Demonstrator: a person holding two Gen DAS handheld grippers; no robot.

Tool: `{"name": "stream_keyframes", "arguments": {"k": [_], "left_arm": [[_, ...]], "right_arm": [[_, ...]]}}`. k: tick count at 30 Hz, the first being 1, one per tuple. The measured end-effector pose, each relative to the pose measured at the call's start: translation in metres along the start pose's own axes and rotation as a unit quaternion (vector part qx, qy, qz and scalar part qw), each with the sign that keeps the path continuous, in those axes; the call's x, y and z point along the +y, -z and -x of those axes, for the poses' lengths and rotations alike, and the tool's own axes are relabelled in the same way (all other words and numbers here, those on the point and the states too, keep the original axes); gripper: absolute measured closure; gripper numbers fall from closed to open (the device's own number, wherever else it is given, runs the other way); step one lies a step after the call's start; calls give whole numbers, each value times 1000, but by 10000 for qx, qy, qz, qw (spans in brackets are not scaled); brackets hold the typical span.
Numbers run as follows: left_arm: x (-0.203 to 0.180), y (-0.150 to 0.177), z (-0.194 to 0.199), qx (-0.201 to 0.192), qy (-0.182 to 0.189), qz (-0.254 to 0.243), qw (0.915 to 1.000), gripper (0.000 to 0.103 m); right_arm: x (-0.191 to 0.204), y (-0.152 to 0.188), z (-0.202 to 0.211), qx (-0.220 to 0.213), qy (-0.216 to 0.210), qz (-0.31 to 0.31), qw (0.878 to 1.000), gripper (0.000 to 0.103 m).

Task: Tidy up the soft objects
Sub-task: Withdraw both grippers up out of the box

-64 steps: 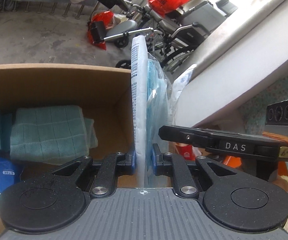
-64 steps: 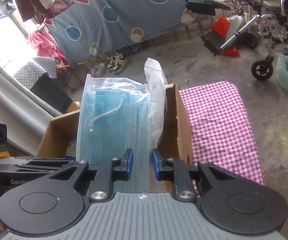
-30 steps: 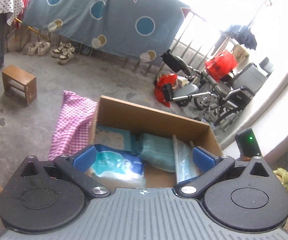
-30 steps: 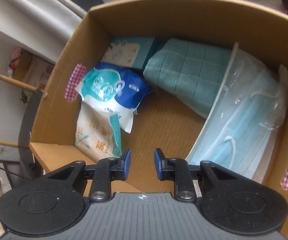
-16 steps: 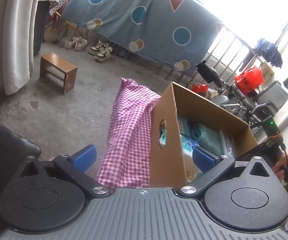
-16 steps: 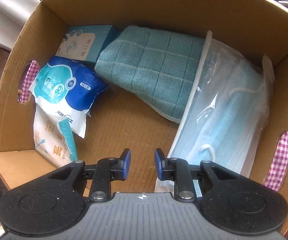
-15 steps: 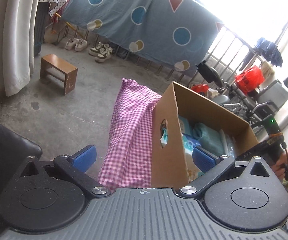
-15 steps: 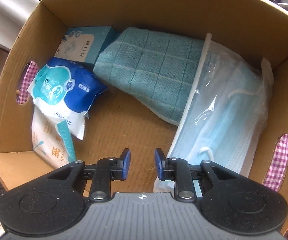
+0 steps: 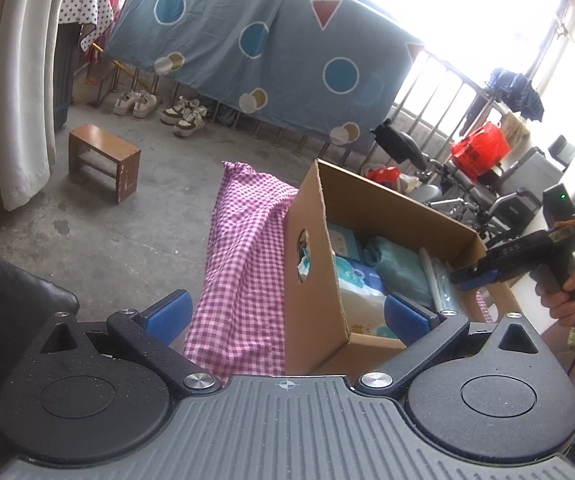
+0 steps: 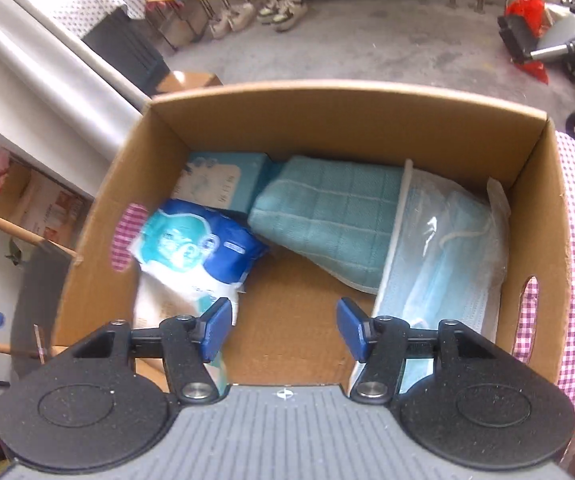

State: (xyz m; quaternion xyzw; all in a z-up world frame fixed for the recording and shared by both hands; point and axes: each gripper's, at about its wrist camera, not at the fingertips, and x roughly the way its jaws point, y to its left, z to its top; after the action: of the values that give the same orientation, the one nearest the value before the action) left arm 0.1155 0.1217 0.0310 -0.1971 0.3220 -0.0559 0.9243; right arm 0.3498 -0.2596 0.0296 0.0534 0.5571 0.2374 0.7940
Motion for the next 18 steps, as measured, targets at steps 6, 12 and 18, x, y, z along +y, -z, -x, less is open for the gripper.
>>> {"name": "stream_keyframes", "arguments": {"k": [6,12,18], "left_arm": [[-22,11,10,130,169,-229,9995,0],[-61,28,6,601,578,-804,9933,0],[-115,63,-24,1624,1181,-1762,9637,0]], "right_arm": [[25,49,77,-1010,-1056,-115,9892,29],[22,137,122,-1749,-1594,-298,9711,19],[-12,226,107,-2114,-1088,-1057,9655,9]]}}
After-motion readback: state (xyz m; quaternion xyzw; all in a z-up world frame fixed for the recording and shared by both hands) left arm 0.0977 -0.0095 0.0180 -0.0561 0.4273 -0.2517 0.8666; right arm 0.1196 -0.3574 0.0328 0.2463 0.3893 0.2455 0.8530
